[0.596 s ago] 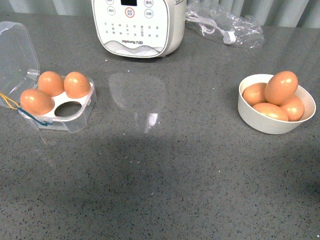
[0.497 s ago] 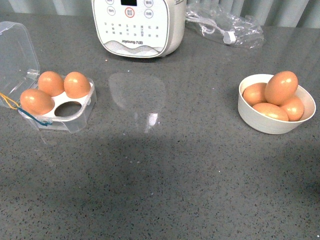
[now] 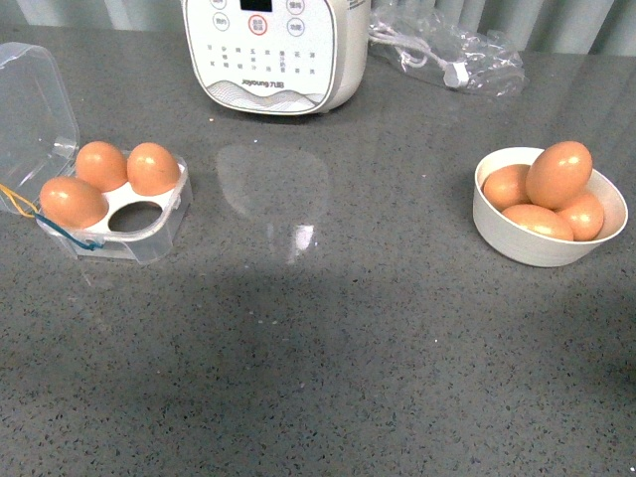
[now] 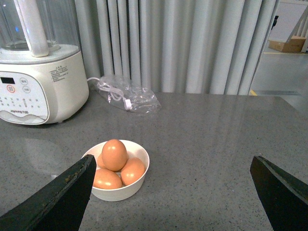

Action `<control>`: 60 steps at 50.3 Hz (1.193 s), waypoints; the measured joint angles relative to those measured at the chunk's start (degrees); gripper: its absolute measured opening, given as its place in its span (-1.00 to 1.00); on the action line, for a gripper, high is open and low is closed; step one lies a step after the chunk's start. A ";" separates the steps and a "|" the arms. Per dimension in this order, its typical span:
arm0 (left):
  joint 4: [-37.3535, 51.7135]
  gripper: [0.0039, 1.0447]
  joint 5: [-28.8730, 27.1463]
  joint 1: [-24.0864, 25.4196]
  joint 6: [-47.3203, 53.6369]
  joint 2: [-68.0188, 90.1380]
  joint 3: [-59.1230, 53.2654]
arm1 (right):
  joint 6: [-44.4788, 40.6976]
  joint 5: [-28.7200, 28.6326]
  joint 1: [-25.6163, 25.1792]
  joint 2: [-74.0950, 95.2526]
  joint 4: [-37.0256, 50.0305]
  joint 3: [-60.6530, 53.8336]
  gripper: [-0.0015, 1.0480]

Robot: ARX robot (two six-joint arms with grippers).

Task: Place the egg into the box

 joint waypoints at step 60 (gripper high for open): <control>0.00 0.87 0.00 0.00 0.00 0.00 0.00 | -8.17 -1.77 9.29 91.58 -9.44 49.94 0.86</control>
